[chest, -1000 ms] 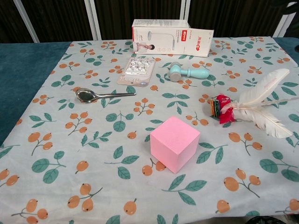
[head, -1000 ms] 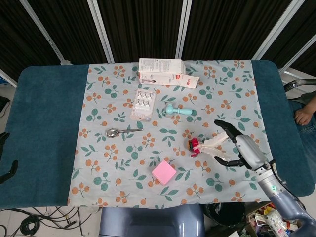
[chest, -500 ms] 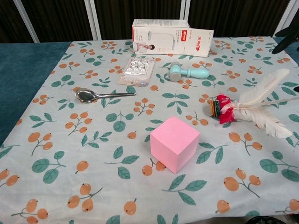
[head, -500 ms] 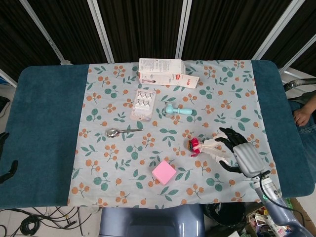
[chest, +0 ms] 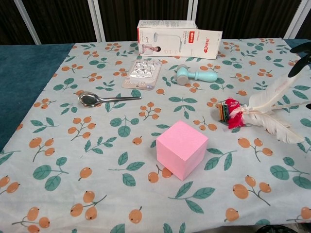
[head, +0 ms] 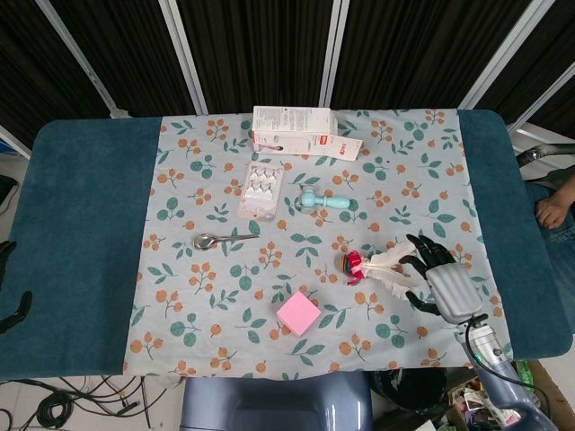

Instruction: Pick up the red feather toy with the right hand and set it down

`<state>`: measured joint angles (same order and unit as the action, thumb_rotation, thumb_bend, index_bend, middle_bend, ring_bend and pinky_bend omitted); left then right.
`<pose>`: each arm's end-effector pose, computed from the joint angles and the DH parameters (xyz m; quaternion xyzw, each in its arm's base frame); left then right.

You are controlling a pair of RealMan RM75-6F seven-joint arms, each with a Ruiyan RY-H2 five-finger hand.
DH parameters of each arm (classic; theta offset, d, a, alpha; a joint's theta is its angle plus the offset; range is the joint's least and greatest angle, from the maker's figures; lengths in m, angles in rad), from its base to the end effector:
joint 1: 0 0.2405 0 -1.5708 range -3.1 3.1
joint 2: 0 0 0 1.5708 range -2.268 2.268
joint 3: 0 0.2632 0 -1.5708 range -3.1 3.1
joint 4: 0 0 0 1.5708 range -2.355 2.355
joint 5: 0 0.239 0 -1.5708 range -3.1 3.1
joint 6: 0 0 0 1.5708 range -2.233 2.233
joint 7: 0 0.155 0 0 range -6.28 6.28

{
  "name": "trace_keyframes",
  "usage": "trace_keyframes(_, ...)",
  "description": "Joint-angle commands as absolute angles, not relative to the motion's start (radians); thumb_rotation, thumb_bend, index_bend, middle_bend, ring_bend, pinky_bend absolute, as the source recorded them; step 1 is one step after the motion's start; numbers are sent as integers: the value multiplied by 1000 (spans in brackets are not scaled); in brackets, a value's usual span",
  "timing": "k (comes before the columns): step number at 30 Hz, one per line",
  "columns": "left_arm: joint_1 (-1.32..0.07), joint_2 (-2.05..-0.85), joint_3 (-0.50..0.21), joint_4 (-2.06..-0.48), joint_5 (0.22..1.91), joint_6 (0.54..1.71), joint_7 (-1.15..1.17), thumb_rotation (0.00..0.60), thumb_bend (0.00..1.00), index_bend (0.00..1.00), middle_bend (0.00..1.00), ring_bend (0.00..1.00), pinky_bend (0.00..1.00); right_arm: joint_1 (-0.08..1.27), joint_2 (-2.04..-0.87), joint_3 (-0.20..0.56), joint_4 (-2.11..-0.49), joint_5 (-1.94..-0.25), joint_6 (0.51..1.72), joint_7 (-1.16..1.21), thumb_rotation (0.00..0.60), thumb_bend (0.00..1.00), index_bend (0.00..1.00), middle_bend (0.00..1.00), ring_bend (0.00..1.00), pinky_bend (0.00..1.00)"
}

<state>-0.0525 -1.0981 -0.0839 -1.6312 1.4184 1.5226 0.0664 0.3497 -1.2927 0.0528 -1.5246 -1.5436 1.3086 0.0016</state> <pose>-0.3388 0.1913 0.1561 -0.5610 -0.3742 -0.3665 0.6410 -0.2666 -0.2719 0.0574 0.6783 -0.3658 0.4339 0.4666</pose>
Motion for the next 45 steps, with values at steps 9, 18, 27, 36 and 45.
trace_keyframes(9, -53, -1099, -84, -1631, 1417, 1522, 68, 600, 388, 64, 79, 0, 0, 334, -1327, 45, -1469, -1527, 1304, 36, 600, 194, 374, 46, 52, 136)
trace_keyframes(18, -53, -1099, -85, -1630, 1414, 1521, 70, 600, 388, 64, 79, 0, 0, 328, -1364, 54, -1415, -1521, 1316, 49, 600, 228, 439, 51, 53, 136)
trace_keyframes(27, -53, -1099, -85, -1630, 1415, 1521, 71, 600, 388, 63, 79, 0, 0, 332, -1398, 65, -1366, -1524, 1323, 63, 600, 266, 485, 61, 54, 136)
trace_keyframes(36, -53, -1099, -85, -1629, 1414, 1520, 71, 600, 388, 64, 79, 0, 0, 341, -1423, 67, -1334, -1535, 1323, 75, 600, 282, 517, 64, 55, 136)
trace_keyframes(45, -53, -1099, -86, -1629, 1413, 1519, 71, 600, 388, 63, 79, 0, 0, 347, -1440, 72, -1316, -1534, 1319, 85, 600, 311, 542, 69, 55, 136)
